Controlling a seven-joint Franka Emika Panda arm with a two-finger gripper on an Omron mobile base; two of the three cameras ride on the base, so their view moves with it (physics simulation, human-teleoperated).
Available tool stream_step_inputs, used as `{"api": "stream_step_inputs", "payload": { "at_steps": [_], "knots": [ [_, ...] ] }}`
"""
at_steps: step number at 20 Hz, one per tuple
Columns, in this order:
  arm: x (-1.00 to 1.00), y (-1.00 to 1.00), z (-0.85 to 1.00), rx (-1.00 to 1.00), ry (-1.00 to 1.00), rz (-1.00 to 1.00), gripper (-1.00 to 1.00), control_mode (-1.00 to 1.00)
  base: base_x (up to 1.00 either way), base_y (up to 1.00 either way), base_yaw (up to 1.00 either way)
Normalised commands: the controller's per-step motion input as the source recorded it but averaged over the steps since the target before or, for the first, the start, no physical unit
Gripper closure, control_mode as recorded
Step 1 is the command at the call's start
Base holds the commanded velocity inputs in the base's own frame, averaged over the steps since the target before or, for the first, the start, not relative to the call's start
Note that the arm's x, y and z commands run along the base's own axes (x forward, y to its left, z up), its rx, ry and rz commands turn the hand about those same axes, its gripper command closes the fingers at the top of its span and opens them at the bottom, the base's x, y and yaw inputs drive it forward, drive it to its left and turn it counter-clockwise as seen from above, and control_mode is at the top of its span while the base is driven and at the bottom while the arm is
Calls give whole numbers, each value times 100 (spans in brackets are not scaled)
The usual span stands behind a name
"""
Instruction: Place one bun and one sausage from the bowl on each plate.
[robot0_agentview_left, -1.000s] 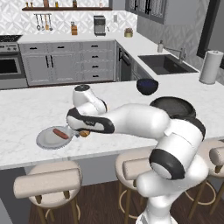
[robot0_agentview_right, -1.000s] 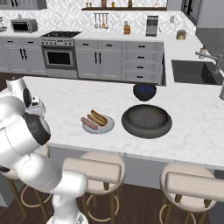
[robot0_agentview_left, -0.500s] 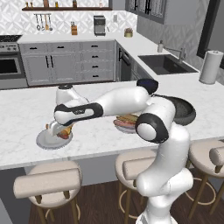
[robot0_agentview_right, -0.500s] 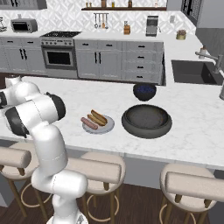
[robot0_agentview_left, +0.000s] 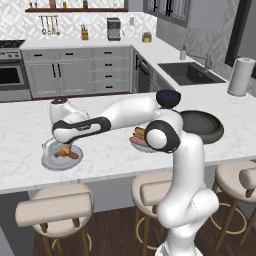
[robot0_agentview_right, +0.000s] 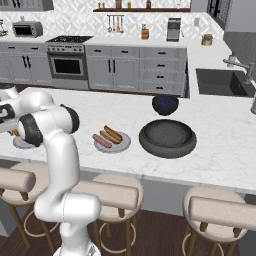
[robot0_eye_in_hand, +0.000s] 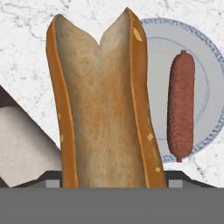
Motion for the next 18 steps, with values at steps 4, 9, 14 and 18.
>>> {"api": "stream_step_inputs", "payload": {
  "at_steps": [4, 9, 14, 18],
  "knots": [
    [21, 9, -53, -5, 2, 0, 100, -100, 0, 0, 0],
    [2, 0, -64, 0, 0, 0, 100, -100, 0, 0, 0],
    [38, 0, -14, 0, 0, -3, 100, -100, 0, 0, 0],
    [56, 0, -1, 0, 0, -9, 100, -100, 0, 0, 0]
  ]
}}
